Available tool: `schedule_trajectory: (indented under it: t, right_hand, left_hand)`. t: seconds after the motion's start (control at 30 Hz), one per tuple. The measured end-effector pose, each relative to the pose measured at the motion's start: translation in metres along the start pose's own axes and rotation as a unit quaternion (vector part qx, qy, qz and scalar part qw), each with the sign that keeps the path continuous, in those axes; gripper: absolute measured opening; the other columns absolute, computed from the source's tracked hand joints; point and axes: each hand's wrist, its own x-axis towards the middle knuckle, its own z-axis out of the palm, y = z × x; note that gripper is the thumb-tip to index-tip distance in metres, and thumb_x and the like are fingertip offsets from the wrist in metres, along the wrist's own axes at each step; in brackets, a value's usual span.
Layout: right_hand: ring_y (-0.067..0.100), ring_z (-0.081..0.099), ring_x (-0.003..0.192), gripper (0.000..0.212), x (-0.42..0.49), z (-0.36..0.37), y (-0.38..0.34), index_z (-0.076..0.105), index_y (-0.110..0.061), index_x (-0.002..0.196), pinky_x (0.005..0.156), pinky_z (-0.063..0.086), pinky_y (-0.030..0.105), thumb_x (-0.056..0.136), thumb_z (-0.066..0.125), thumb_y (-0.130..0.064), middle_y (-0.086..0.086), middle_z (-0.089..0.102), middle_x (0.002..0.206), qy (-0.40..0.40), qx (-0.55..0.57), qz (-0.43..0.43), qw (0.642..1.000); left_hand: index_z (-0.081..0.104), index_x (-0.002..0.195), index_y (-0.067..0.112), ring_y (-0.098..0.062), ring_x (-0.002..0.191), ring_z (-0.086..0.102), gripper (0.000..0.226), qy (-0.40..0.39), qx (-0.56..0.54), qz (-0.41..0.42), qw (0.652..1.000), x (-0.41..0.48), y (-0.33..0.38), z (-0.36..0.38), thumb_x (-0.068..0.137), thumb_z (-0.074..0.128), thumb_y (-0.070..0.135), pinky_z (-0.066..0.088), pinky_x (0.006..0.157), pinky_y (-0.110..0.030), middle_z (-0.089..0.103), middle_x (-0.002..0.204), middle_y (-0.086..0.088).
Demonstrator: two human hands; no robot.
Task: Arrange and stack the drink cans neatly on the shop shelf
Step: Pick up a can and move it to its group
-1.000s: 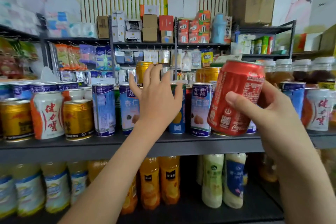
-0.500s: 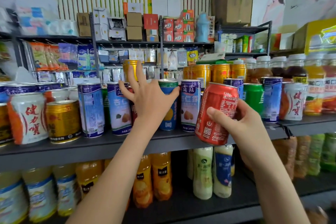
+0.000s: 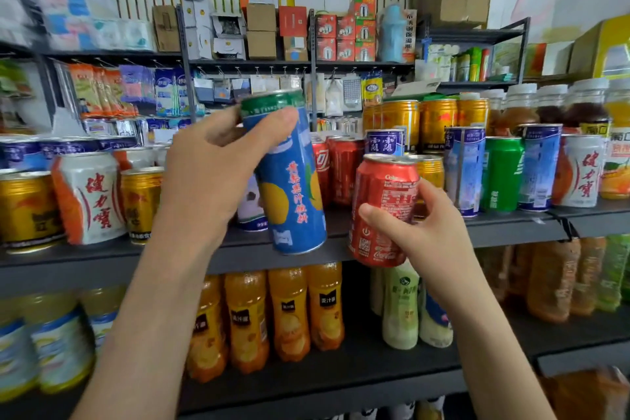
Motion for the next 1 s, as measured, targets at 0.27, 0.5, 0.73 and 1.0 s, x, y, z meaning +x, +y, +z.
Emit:
schedule_trajectory:
  t: [0.27, 0.5, 0.73, 1.0]
  right_hand:
    - [0.009, 0.057, 0.1, 0.067, 0.013, 0.042, -0.014, 0.048, -0.024, 0.125, 0.082, 0.051, 0.024, 0.069, 0.079, -0.043, -0.007, 0.057, 0.11, 0.038, -0.032, -0.016, 0.999]
    - [0.014, 0.053, 0.112, 0.076, 0.018, 0.061, -0.015, 0.042, -0.014, 0.136, 0.095, 0.046, 0.031, 0.073, 0.078, -0.039, -0.001, 0.055, 0.123, 0.068, -0.086, -0.044, 0.993]
    - [0.022, 0.042, 0.12, 0.068, 0.028, 0.071, 0.0, 0.04, -0.013, 0.135, 0.101, 0.036, 0.03, 0.082, 0.066, -0.046, 0.007, 0.046, 0.127, 0.046, -0.152, -0.032, 0.987]
    - [0.021, 0.035, 0.123, 0.072, 0.022, 0.081, 0.005, 0.033, -0.009, 0.142, 0.095, 0.024, 0.019, 0.085, 0.066, -0.037, 0.01, 0.043, 0.132, 0.114, -0.197, -0.069, 0.971]
  left_hand:
    - [0.068, 0.08, 0.032, 0.003, 0.074, 0.067, 0.026, 0.013, -0.003, -0.049, 0.999, -0.01, -0.013, -0.031, 0.057, 0.07, 0.043, 0.054, 0.066, -0.017, 0.072, 0.076, 0.018]
    - [0.071, 0.081, 0.031, -0.005, 0.079, 0.069, 0.022, -0.005, -0.01, -0.09, 0.996, -0.009, -0.024, -0.041, 0.062, 0.073, 0.043, 0.056, 0.081, -0.037, 0.074, 0.081, 0.011]
    - [0.07, 0.09, 0.029, -0.004, 0.082, 0.069, 0.014, -0.019, -0.033, -0.104, 0.994, -0.007, -0.035, -0.042, 0.076, 0.073, 0.03, 0.053, 0.072, -0.024, 0.074, 0.086, 0.01]
    - [0.07, 0.09, 0.029, -0.005, 0.083, 0.07, 0.015, -0.034, -0.063, -0.116, 0.991, -0.007, -0.052, -0.047, 0.075, 0.074, 0.026, 0.055, 0.075, -0.027, 0.074, 0.088, 0.011]
